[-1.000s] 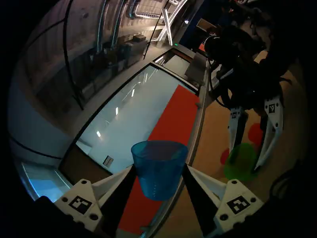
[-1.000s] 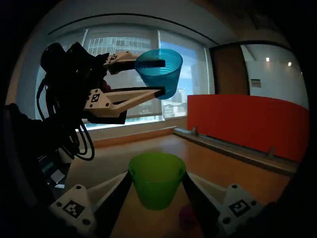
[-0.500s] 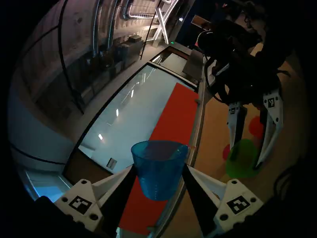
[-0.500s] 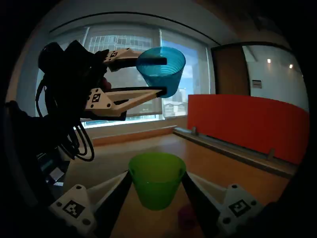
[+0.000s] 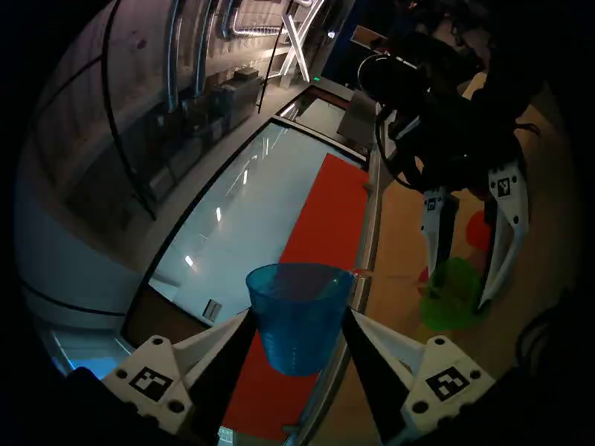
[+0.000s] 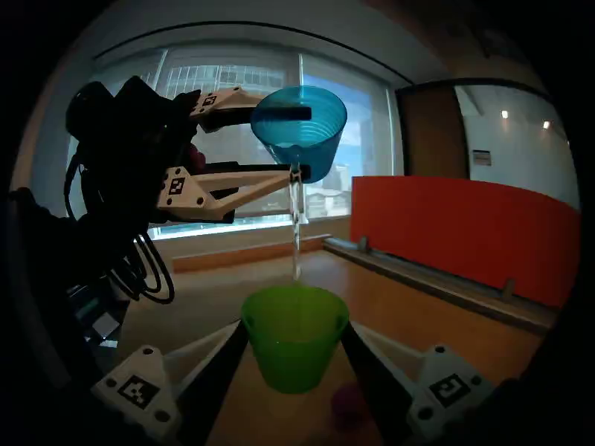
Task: Pour water
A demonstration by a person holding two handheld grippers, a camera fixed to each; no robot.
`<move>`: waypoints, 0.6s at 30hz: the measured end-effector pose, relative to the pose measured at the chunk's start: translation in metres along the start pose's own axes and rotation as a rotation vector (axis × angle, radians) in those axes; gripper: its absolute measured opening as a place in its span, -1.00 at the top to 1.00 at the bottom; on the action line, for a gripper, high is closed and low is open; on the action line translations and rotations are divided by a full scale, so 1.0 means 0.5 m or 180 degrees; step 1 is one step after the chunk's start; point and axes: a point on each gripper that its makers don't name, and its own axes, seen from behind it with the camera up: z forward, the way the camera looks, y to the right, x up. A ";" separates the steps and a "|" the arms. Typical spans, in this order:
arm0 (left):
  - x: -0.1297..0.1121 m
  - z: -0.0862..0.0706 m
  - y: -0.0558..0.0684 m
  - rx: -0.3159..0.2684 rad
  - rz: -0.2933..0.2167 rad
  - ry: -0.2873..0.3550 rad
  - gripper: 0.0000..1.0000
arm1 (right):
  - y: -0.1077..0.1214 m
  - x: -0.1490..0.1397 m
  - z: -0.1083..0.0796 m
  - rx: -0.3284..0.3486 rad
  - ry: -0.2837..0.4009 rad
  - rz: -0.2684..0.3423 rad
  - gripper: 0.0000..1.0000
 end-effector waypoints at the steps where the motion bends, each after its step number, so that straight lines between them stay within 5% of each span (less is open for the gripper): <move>1: 0.001 0.000 0.000 -0.0001 0.0005 0.0000 -0.61 | 0.000 0.000 0.000 -0.0002 -0.0001 -0.0002 -0.79; 18: 0.006 -0.003 0.004 0.0004 0.0120 -0.0005 -0.61 | 0.002 0.002 -0.002 -0.0005 -0.0007 -0.0029 -0.79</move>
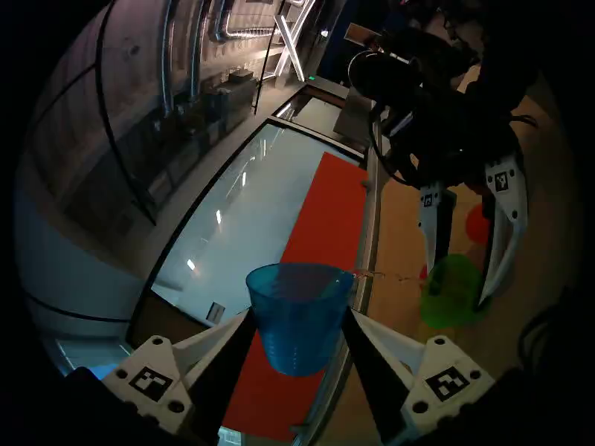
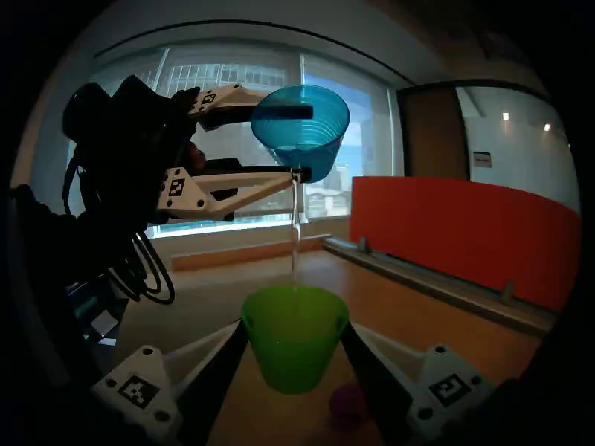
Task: Pour water
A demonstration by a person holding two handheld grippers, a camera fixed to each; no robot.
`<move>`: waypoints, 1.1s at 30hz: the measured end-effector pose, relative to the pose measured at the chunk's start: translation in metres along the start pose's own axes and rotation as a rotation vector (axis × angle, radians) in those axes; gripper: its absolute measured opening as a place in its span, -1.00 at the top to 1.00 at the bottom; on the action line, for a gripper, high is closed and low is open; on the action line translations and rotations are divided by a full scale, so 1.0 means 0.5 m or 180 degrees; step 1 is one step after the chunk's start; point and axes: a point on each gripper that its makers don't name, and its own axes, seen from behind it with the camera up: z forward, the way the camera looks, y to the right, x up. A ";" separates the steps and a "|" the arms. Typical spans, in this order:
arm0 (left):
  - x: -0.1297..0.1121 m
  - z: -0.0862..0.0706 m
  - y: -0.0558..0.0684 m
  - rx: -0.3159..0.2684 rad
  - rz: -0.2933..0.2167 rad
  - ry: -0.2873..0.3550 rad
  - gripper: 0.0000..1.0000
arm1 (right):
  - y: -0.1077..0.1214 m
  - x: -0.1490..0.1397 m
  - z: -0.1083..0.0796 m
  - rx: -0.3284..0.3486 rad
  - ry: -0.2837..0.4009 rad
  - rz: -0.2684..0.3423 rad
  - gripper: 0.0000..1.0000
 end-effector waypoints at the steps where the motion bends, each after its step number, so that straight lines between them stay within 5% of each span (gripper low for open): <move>1: 0.000 -0.001 0.000 0.0002 0.0011 0.0000 -0.61 | 0.000 0.000 0.000 -0.0001 0.0000 -0.0002 -0.79; 33: 0.012 0.003 0.005 0.0008 0.0232 0.0021 -0.61 | 0.002 0.006 -0.004 -0.0004 0.0017 -0.0046 -0.79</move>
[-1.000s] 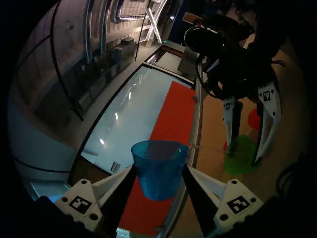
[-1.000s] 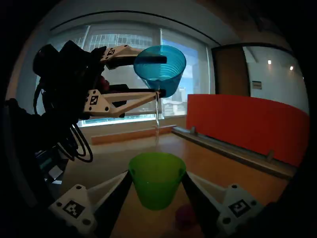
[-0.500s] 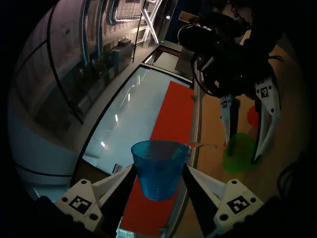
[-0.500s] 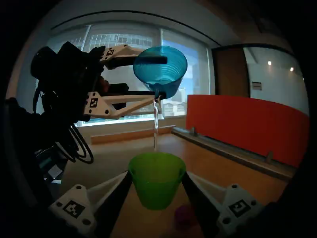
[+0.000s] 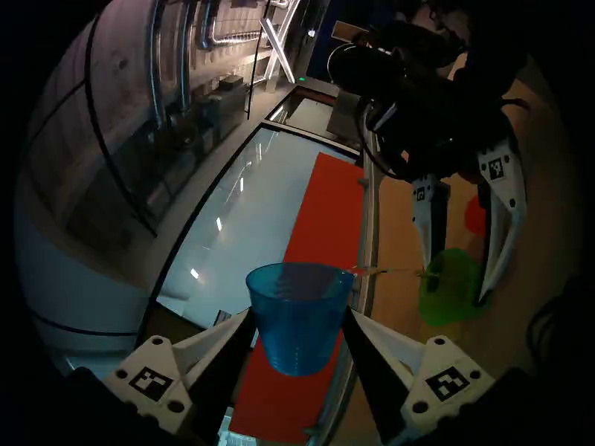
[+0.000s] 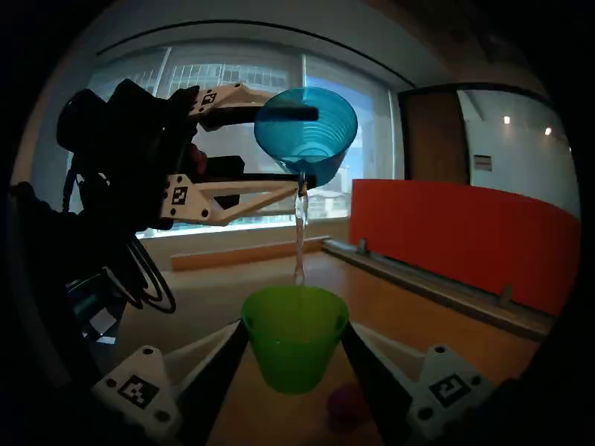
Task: Pour water
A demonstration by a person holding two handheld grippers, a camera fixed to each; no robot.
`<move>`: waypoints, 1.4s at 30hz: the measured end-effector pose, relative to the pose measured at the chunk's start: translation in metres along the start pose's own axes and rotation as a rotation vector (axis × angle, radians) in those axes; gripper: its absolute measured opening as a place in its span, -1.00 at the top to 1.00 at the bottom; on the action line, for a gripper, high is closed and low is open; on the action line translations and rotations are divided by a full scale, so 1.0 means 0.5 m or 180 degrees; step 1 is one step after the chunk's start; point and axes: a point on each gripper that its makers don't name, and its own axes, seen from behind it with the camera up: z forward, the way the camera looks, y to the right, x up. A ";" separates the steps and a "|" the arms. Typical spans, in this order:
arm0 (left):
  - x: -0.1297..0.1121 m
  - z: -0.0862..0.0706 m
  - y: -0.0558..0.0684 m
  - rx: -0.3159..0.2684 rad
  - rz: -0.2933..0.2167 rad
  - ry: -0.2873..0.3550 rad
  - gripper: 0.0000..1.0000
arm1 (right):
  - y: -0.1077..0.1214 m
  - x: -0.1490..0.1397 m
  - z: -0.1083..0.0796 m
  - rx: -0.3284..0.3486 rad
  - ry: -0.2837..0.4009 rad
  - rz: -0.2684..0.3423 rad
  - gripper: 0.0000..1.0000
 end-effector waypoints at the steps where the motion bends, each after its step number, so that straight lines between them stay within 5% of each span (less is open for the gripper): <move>1: -0.001 0.000 0.000 0.0000 0.0012 -0.0005 -0.61 | 0.000 0.000 0.000 0.0000 -0.0001 -0.0001 -0.79; 42: 0.000 -0.004 -0.006 0.0113 0.0530 -0.0059 -0.61 | 0.005 0.004 -0.002 -0.0036 0.0019 -0.0035 -0.79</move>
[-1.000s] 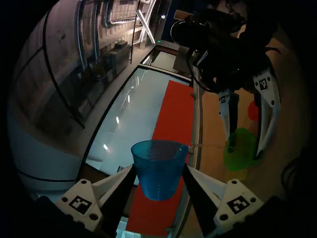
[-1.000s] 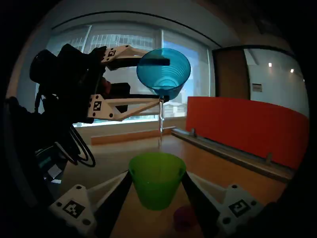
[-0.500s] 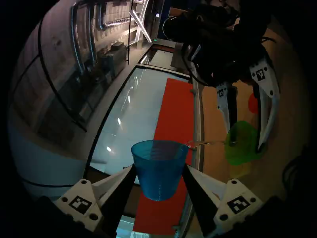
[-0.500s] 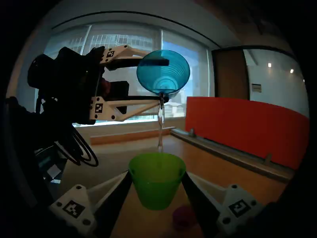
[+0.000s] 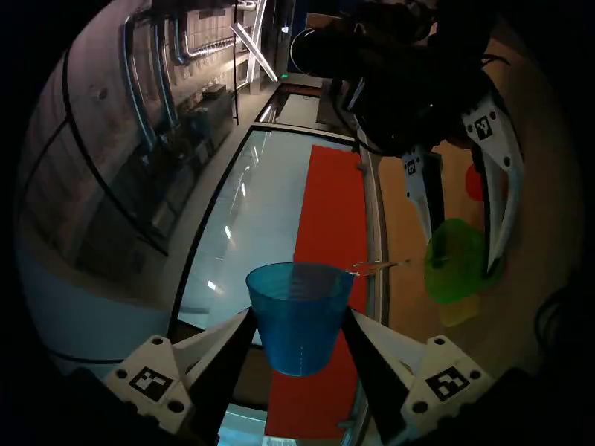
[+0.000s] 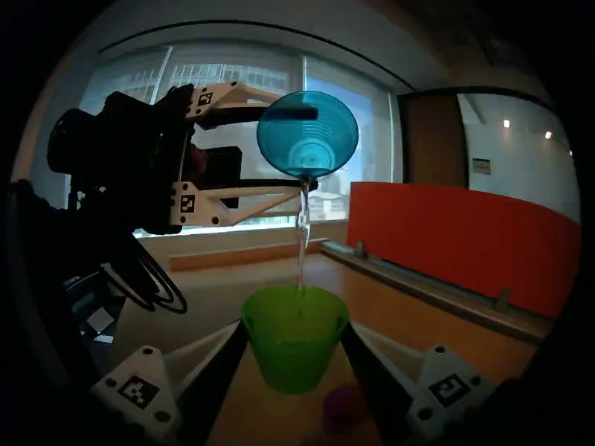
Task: Pour water
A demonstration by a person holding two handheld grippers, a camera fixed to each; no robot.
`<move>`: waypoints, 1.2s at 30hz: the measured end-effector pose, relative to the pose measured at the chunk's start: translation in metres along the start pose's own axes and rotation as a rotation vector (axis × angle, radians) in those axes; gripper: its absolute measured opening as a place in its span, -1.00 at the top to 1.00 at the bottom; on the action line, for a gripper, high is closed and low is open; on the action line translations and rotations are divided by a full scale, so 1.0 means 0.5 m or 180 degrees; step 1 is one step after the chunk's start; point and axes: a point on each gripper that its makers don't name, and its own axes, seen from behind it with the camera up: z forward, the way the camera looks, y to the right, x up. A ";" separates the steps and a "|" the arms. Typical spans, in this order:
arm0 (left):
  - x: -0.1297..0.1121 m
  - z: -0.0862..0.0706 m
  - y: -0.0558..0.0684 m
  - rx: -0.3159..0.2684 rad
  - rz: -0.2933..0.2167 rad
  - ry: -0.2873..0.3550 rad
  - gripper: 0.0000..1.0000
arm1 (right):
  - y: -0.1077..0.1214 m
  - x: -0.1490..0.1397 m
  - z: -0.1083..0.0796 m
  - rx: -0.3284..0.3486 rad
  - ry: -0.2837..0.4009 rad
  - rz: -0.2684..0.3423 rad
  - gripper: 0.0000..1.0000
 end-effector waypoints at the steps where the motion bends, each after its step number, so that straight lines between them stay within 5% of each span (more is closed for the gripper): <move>1: 0.001 0.000 -0.002 0.0002 0.0013 0.0002 -0.61 | 0.000 0.000 0.000 0.0000 0.0000 0.0000 -0.79; 36: 0.031 -0.006 -0.020 0.0206 0.0638 0.0100 -0.61 | 0.000 0.004 0.007 -0.0011 0.0002 -0.0012 -0.79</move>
